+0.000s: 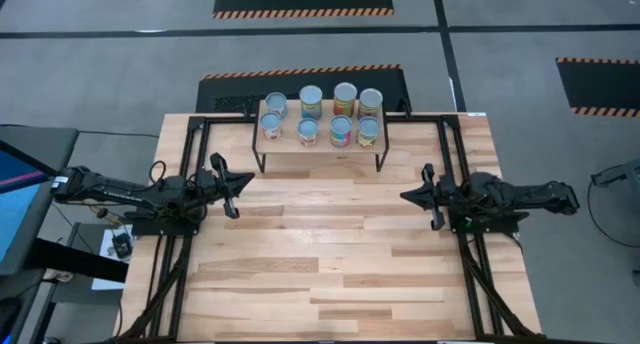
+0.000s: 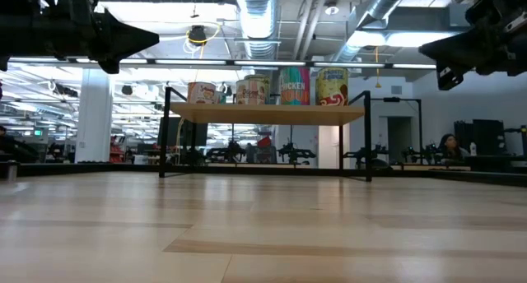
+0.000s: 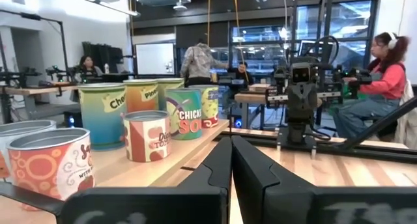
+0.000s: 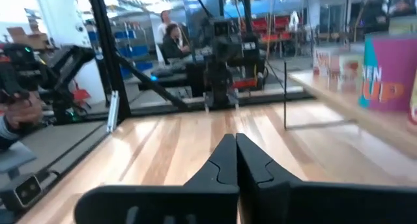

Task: Pick and place cans onto a shelf
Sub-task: Return to Home Position

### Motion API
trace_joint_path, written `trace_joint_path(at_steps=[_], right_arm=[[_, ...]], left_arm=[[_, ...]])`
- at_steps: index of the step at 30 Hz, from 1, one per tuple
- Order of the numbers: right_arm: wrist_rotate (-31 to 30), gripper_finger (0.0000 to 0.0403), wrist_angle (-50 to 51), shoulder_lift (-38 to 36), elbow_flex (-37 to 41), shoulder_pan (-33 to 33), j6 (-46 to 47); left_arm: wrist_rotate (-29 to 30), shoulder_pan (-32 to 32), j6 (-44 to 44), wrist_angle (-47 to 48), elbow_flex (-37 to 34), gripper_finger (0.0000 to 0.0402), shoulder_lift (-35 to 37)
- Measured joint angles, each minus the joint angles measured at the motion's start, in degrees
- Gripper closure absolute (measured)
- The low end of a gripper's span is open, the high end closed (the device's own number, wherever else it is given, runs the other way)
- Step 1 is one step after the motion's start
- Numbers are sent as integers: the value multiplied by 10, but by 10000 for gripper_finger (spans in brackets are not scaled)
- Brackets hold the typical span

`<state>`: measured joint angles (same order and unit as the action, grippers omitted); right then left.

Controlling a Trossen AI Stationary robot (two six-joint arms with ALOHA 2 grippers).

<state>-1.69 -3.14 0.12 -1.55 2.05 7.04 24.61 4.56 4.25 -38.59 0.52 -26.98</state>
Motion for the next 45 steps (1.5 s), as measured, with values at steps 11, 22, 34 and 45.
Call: trace_joint_path(at_steps=[11,22,34,45], right_arm=[[8,380,13,10,11,3,13],[24,368,19,28,11,11,2],[29,356,21,36,12,37,24],[29,356,22,36,12,40,25]], left_arm=[[-24,-1,-18,11,-1,401,-37],[-12,12,32,33,-1,401,36],[-115,-9,76,198,-1,401,204],[-186,-18,69,335,-1,401,268]])
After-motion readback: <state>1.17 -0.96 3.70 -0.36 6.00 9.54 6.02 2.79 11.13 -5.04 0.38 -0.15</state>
